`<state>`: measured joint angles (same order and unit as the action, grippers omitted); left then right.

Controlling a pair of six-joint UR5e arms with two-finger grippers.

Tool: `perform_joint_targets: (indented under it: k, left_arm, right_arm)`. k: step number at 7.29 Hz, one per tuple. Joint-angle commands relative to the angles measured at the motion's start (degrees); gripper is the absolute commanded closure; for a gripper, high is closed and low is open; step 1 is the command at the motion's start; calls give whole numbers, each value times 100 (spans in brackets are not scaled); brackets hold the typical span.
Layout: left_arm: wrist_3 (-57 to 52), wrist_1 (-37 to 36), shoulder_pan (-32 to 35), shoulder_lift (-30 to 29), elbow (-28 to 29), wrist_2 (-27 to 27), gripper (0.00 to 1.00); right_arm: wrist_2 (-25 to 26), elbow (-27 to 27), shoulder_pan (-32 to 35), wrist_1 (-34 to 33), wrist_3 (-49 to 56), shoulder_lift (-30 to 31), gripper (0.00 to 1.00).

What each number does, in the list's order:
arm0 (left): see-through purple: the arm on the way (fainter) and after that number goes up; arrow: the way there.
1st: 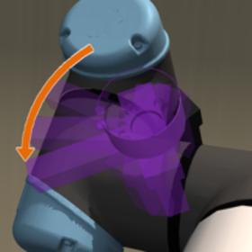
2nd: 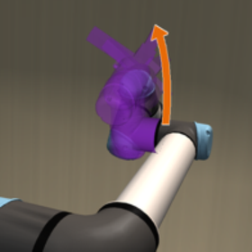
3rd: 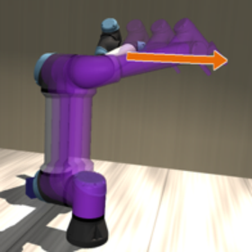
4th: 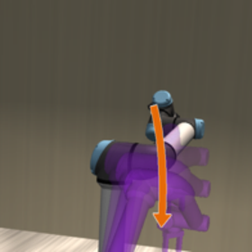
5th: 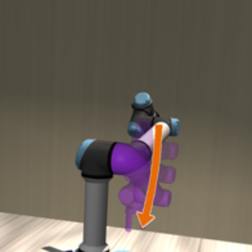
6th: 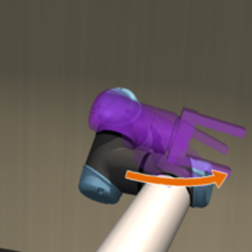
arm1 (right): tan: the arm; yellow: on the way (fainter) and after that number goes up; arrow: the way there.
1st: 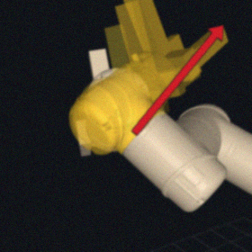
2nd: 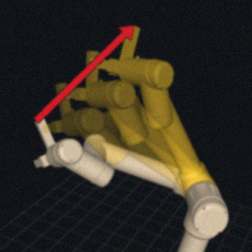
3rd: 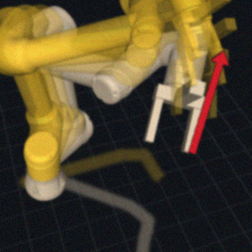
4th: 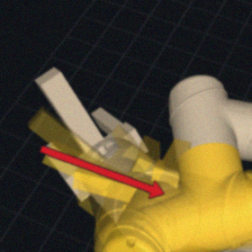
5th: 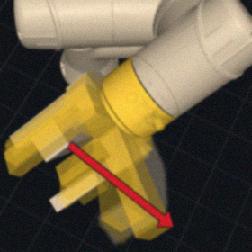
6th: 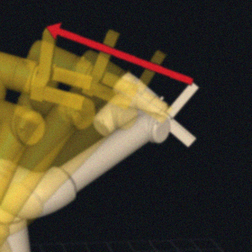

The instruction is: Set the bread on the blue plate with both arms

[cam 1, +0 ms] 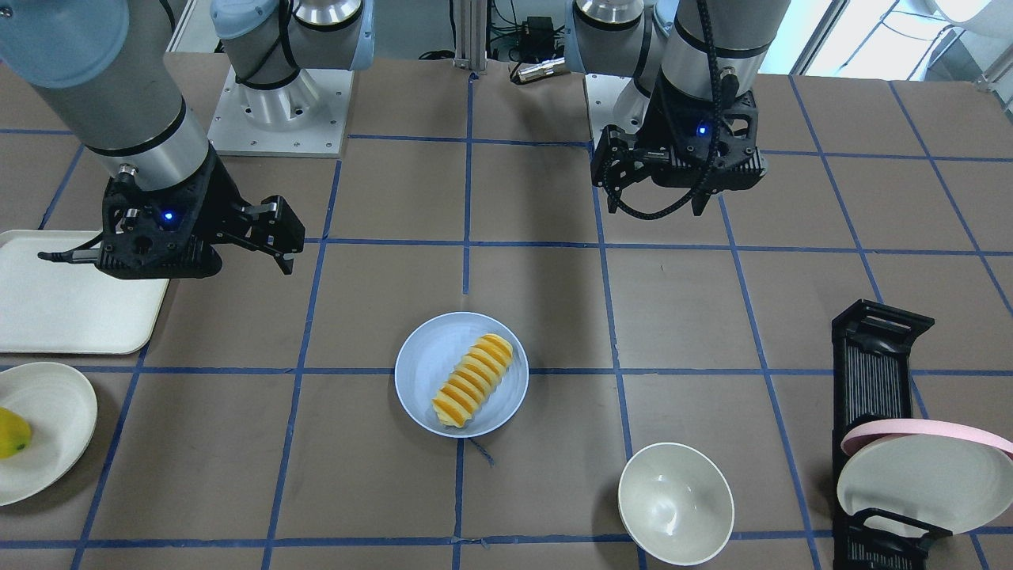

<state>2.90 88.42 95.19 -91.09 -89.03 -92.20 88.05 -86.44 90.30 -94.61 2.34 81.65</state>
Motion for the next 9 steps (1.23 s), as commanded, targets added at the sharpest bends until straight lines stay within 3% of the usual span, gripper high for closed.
perform_joint_targets:
  k: [1, 9]
  left_arm:
    - [0, 0, 0, -5, 0, 0, 0]
    - [0, 0, 0, 4, 0, 0, 0]
  right_arm:
    - [-7, 13, -4, -5, 12, -9, 0]
    - [-7, -31, -56, -5, 21, -132, 0]
